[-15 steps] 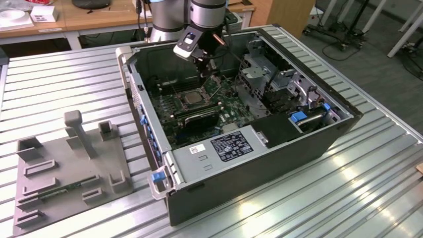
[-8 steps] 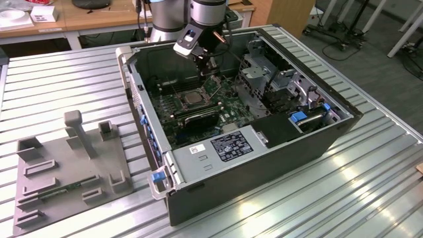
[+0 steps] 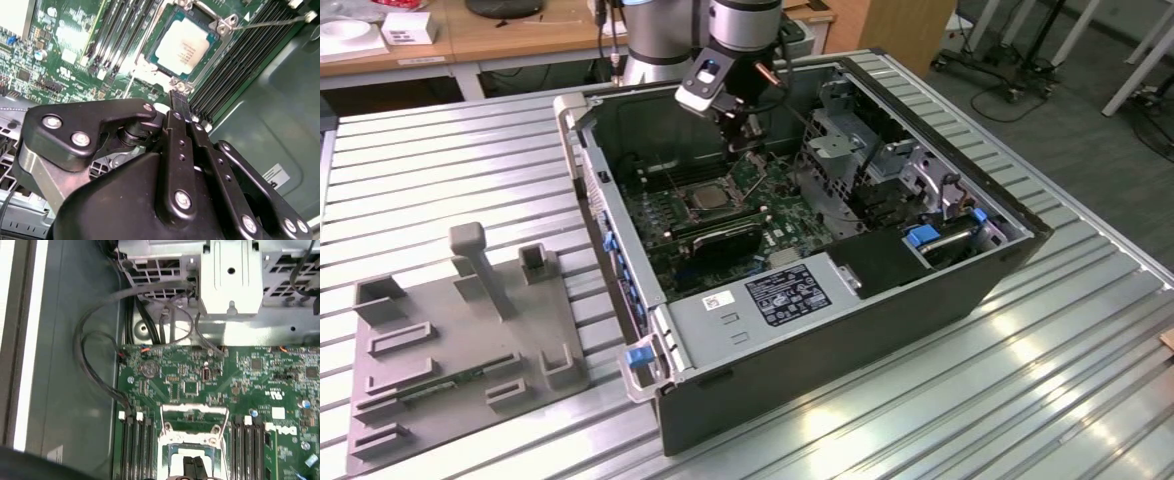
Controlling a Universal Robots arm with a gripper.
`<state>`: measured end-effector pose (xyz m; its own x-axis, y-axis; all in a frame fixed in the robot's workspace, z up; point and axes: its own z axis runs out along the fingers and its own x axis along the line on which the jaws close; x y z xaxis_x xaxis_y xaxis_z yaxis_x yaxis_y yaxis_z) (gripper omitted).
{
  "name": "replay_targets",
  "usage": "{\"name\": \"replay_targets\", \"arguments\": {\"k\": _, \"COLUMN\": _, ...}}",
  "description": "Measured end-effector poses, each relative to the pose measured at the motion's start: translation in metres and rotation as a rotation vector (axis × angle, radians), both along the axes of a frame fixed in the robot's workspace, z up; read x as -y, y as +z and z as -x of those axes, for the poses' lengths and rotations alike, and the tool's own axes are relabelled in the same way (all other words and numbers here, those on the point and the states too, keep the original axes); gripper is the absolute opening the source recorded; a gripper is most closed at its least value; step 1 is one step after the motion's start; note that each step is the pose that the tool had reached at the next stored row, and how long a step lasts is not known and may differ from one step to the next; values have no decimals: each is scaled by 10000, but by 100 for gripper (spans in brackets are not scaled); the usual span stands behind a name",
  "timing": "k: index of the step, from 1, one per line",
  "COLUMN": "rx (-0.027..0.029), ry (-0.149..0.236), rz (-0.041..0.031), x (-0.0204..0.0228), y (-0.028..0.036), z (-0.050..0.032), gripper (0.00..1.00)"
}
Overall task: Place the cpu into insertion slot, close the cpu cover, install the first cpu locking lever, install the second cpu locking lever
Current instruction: 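Close the cpu cover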
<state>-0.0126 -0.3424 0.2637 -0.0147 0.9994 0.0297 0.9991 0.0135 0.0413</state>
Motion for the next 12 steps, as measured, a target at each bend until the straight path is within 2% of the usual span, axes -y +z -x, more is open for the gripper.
{"name": "replay_targets", "arguments": {"k": 12, "rx": 0, "ry": 1, "rz": 0, "x": 0, "y": -4, "z": -261, "gripper": 11}}
